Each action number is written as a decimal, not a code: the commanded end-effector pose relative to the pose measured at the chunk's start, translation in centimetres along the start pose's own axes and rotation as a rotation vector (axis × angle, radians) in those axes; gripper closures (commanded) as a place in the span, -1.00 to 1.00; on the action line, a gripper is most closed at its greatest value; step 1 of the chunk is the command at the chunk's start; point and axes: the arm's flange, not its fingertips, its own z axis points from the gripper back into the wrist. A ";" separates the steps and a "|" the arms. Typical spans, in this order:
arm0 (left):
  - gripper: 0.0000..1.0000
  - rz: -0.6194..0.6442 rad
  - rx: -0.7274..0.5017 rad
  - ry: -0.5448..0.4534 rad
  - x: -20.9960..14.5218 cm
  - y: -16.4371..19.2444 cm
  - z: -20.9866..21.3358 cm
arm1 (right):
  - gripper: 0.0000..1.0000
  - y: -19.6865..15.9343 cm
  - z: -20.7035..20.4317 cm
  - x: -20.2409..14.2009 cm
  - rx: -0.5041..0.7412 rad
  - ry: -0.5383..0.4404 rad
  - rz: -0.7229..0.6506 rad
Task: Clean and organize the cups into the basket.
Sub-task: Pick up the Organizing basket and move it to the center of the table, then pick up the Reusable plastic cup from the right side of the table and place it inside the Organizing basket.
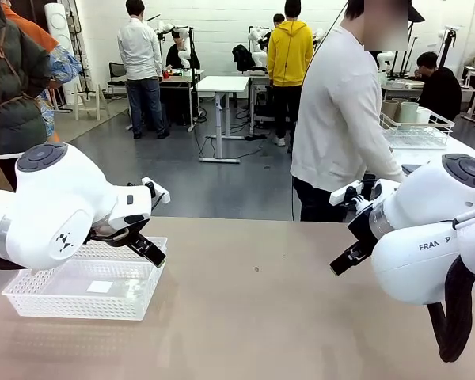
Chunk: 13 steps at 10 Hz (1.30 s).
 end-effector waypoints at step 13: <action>-1.00 0.000 0.000 0.000 0.0 0.0 0.0 | -1.00 0.0 0.0 0.0 0.000 0.000 0.000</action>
